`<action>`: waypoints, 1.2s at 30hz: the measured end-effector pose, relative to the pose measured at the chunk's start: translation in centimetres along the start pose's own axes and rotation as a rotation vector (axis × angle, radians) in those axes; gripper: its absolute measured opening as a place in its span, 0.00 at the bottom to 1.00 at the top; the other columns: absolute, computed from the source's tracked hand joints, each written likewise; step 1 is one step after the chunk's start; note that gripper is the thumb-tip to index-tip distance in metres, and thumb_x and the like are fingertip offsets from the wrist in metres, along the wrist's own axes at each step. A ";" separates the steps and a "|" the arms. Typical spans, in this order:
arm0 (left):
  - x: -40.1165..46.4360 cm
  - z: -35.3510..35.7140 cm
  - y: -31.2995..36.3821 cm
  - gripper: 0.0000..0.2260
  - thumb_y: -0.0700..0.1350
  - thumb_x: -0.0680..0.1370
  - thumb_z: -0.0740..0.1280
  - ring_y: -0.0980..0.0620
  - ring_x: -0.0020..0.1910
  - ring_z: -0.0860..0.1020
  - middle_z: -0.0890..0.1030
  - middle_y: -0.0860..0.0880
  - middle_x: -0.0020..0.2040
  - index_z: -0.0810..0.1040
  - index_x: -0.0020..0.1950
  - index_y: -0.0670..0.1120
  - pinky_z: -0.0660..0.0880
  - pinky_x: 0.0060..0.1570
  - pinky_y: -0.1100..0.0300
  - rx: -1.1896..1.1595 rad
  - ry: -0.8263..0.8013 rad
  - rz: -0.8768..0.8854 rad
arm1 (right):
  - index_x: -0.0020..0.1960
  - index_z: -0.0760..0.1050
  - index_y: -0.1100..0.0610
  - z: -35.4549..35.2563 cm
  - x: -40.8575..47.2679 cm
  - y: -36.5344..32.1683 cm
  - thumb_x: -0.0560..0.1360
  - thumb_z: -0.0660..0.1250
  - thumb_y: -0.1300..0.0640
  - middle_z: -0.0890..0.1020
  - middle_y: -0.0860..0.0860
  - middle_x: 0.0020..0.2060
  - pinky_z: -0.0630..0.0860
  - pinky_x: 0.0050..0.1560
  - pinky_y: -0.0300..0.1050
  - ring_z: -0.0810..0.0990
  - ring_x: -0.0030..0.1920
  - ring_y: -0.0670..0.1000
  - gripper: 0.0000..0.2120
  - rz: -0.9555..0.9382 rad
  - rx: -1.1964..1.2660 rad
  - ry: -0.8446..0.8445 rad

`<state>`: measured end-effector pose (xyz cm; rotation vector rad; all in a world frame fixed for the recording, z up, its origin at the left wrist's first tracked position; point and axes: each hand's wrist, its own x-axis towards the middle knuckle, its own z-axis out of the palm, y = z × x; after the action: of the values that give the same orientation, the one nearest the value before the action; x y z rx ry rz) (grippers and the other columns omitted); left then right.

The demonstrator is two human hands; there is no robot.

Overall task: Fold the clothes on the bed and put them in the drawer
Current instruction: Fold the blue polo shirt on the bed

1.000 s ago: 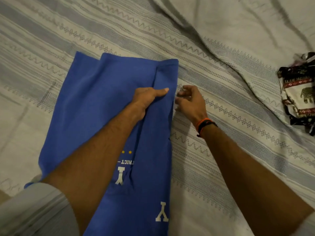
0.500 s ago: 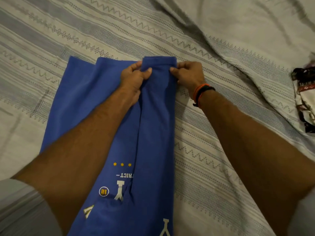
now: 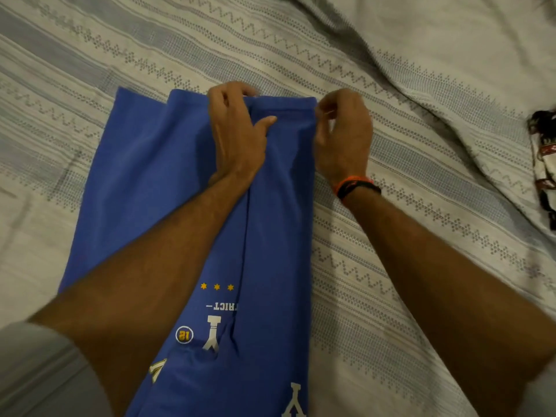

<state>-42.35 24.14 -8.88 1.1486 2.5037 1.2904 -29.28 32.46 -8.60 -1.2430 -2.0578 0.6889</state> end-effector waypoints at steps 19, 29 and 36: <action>-3.2 0.4 -5.5 0.31 0.60 0.83 0.43 0.47 0.80 0.44 0.44 0.46 0.82 0.44 0.81 0.46 0.41 0.77 0.46 0.673 -0.621 0.370 | 0.81 0.48 0.60 1.1 -4.9 4.3 0.81 0.45 0.37 0.50 0.55 0.80 0.43 0.78 0.54 0.49 0.80 0.53 0.37 -0.276 -0.536 -0.525; -3.8 -5.3 -0.1 0.30 0.46 0.78 0.68 0.39 0.75 0.63 0.62 0.40 0.78 0.62 0.77 0.40 0.62 0.72 0.46 0.351 -0.712 0.022 | 0.77 0.58 0.62 -4.6 -4.8 -3.3 0.76 0.69 0.54 0.63 0.61 0.75 0.64 0.71 0.55 0.64 0.73 0.62 0.34 -0.078 -0.358 -0.697; -13.8 -13.9 1.2 0.24 0.44 0.79 0.68 0.41 0.70 0.70 0.71 0.40 0.72 0.68 0.73 0.39 0.65 0.69 0.54 0.256 -0.688 -0.299 | 0.70 0.69 0.62 -8.7 -14.7 -6.0 0.76 0.69 0.59 0.75 0.60 0.66 0.71 0.65 0.54 0.74 0.65 0.60 0.24 0.126 -0.161 -0.776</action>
<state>-37.42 6.29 -2.46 0.9821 2.2150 0.4030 -21.03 17.66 -2.22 -1.3321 -2.7057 1.2304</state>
